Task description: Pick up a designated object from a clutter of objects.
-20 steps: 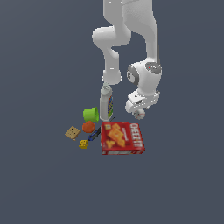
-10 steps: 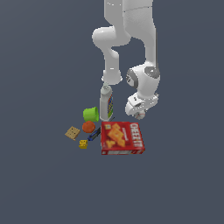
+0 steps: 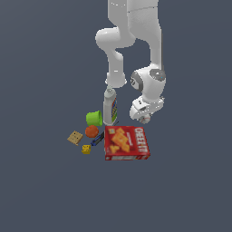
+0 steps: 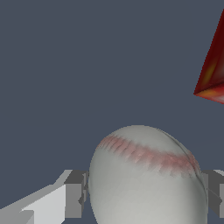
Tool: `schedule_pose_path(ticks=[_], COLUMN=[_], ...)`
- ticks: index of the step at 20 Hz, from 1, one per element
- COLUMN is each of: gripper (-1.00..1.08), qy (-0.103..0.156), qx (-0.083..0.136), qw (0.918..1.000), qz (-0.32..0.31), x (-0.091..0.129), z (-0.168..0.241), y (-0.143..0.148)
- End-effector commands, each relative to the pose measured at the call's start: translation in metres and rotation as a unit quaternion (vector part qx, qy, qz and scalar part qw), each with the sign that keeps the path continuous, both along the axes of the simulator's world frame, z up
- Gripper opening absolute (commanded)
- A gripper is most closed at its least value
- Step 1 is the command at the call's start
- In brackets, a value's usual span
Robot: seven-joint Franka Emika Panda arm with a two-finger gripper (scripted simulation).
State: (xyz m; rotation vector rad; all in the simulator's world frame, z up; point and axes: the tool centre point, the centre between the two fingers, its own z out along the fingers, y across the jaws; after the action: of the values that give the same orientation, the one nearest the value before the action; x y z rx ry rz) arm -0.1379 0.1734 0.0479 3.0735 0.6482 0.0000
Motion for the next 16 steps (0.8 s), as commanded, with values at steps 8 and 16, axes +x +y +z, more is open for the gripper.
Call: schedule_pose_path(ticks=[8, 16], gripper=[-1.00, -1.00], qy=[0.000, 0.000], qx=[0.000, 0.001], qw=[1.0000, 1.0000], qz=[0.000, 0.001], x=[0.004, 0.014], z=[0.015, 0.058], y=[0.001, 0.007])
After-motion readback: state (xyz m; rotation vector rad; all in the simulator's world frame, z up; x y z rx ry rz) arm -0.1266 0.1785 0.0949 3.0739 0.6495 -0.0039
